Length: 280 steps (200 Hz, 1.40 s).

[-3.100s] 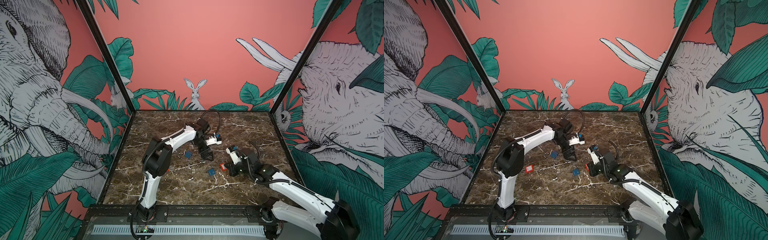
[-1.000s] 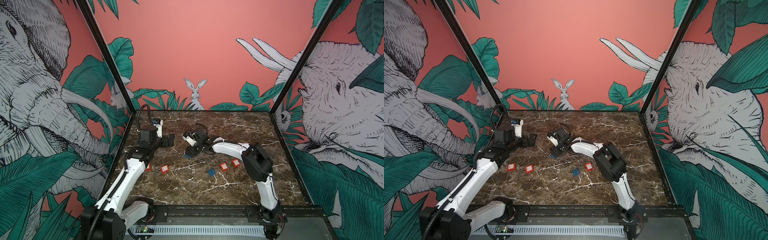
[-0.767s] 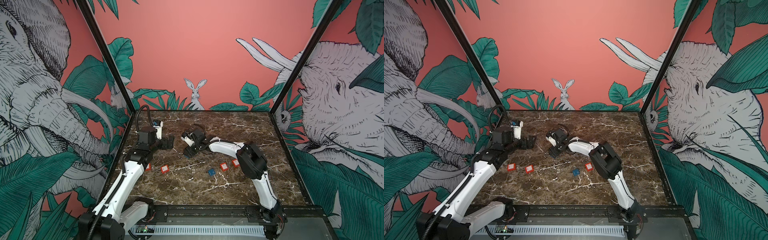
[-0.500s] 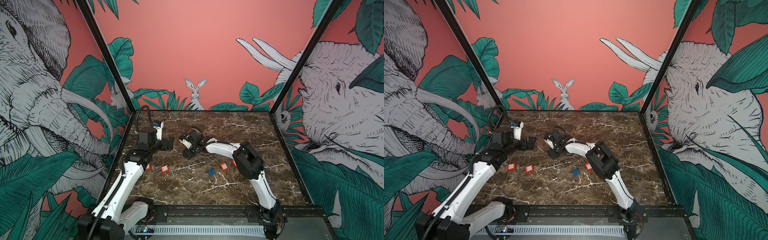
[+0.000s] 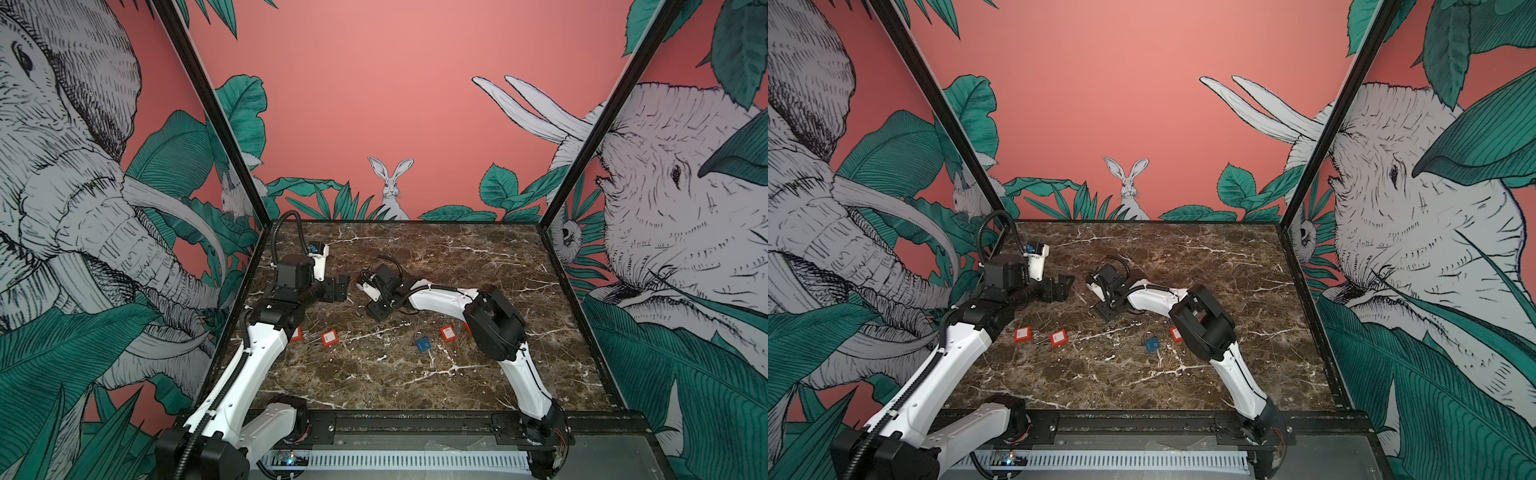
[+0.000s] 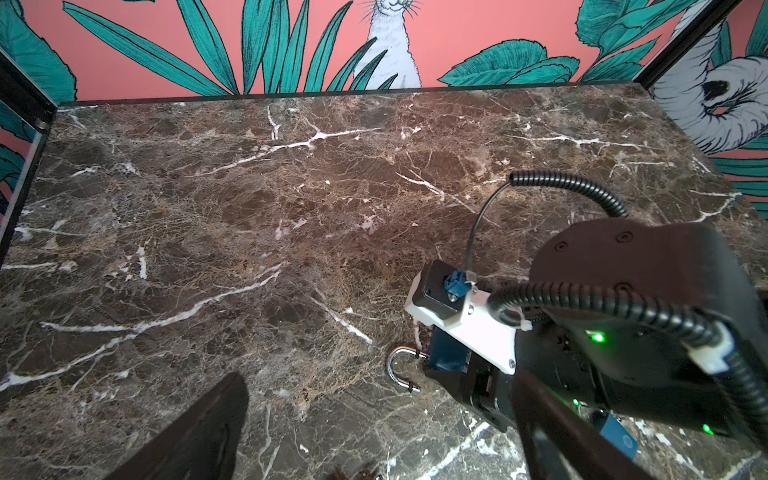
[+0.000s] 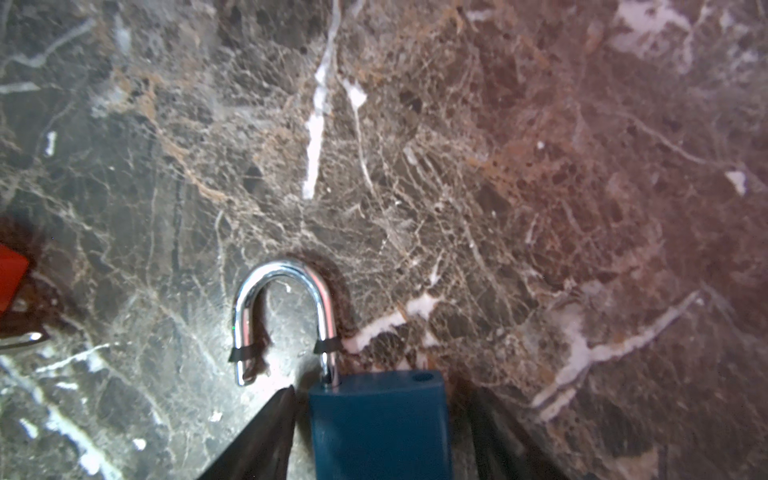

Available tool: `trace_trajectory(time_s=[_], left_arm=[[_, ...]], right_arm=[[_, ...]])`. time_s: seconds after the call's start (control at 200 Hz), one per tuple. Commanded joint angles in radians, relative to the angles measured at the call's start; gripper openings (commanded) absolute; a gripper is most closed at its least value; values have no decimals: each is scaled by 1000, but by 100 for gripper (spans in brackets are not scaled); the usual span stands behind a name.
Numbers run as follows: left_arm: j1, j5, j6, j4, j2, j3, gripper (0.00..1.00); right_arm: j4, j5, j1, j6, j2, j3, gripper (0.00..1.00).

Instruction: Lock with the key

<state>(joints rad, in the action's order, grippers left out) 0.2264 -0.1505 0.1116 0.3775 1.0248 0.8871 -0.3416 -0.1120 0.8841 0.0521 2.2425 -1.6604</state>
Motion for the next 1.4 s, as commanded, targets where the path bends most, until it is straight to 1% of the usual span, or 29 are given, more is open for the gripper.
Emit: trace_trajectory(time_s=[0.0,0.19,0.265,0.42,0.605,0.68,0.78,0.91,1.06,1.181,1.316,1.396], left_arm=[[-7,-12,-7,10,3,-7,99],[-7,-9,2,-6,19,-16,99],[-7,-6,9,-16,20,-21,99],[-7,-7,30,-45,20,-39,98],[-7,-28,56,-97,28,-65,94],[-7,-38,57,-109,37,-63,93],[-6,-42,55,-109,52,-53,93],[-7,-48,51,-115,56,-55,92],[-7,-47,45,-120,52,-59,92],[-7,-54,31,-117,40,-63,91],[-7,-83,26,-148,24,-77,88],[-7,-92,13,-156,21,-79,82]], right_arm=[[-41,21,8,23,25,47,68],[-71,54,9,28,32,47,68],[-78,63,8,28,29,54,67],[-79,43,8,34,6,79,62],[-29,20,9,51,-36,163,59],[-33,3,9,49,-29,158,56],[-51,-12,10,38,-23,145,58],[-58,-15,10,16,-28,146,56],[-57,-31,12,-14,-39,149,43],[-51,-25,11,-40,-72,159,36],[-38,-7,12,-86,-139,178,32],[-24,1,12,-132,-203,203,30]])
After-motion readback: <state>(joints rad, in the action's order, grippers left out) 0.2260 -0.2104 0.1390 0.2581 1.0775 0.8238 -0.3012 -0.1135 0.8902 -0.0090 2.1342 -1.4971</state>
